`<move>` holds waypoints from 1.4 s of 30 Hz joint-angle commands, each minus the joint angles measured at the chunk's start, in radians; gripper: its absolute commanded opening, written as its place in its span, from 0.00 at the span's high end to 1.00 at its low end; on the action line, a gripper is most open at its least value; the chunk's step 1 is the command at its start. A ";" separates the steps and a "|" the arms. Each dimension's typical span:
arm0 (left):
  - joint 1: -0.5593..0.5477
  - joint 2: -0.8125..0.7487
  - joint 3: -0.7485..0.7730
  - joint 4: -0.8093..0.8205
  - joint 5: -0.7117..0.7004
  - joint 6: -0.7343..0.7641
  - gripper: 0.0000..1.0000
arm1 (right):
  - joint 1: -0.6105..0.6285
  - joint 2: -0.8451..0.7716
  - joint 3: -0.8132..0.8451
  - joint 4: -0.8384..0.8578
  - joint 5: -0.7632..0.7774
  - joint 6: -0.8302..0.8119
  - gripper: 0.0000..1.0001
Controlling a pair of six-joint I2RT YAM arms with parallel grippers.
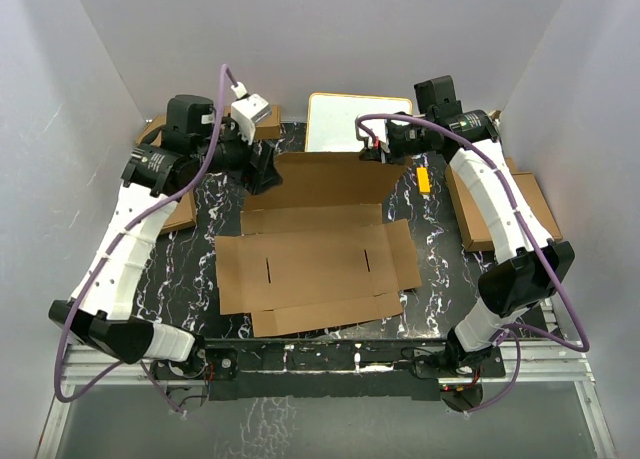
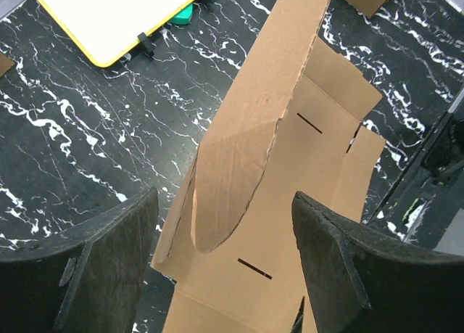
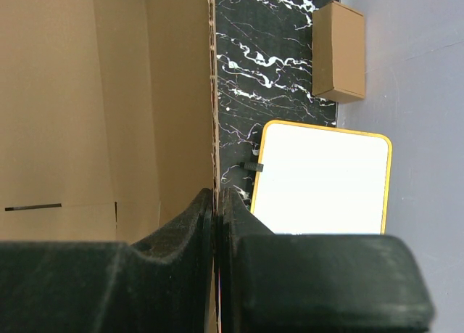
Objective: Fold the paper box
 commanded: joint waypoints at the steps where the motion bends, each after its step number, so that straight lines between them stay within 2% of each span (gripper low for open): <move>1: -0.038 0.020 0.018 0.008 -0.064 0.087 0.28 | 0.002 -0.005 0.035 0.026 -0.054 -0.015 0.92; 4: -0.045 0.026 0.005 0.053 -0.057 0.107 0.33 | 0.002 -0.003 0.037 0.026 -0.056 -0.014 0.92; 8: -0.052 0.071 0.038 0.058 -0.055 0.115 0.47 | 0.002 -0.003 0.036 0.025 -0.059 -0.013 0.92; 11: -0.062 0.100 0.050 0.059 -0.055 0.124 0.54 | 0.002 -0.005 0.033 0.025 -0.062 -0.011 0.92; 13: -0.067 0.110 0.048 0.063 -0.056 0.130 0.62 | 0.001 -0.007 0.031 0.025 -0.064 -0.011 0.92; 20: -0.079 0.099 0.036 0.103 -0.050 0.124 1.00 | 0.002 -0.006 0.031 0.025 -0.070 -0.009 0.92; 23: -0.079 0.067 0.011 0.137 -0.043 0.118 1.00 | 0.002 -0.009 0.026 0.030 -0.070 0.003 0.91; 24: -0.078 0.050 -0.006 0.155 -0.045 0.110 1.00 | 0.002 -0.014 0.022 0.039 -0.069 0.016 0.83; 27: -0.078 -0.022 -0.078 0.219 -0.057 0.072 1.00 | -0.001 -0.046 0.012 0.126 -0.057 0.183 0.30; 29: -0.078 -0.106 -0.149 0.270 -0.074 0.033 1.00 | -0.032 -0.085 0.008 0.160 -0.092 0.278 0.02; 32: -0.078 -0.249 -0.298 0.377 -0.114 -0.058 1.00 | -0.146 -0.185 -0.042 0.238 -0.219 0.487 0.02; 34: -0.078 -0.350 -0.414 0.445 -0.144 -0.131 1.00 | -0.226 -0.267 -0.141 0.323 -0.302 0.654 0.02; 38: -0.078 -0.521 -0.577 0.537 -0.187 -0.248 1.00 | -0.333 -0.445 -0.445 0.495 -0.369 0.933 0.02; 42: -0.079 -0.621 -0.694 0.608 -0.207 -0.341 1.00 | -0.469 -0.610 -0.806 0.698 -0.383 1.157 0.02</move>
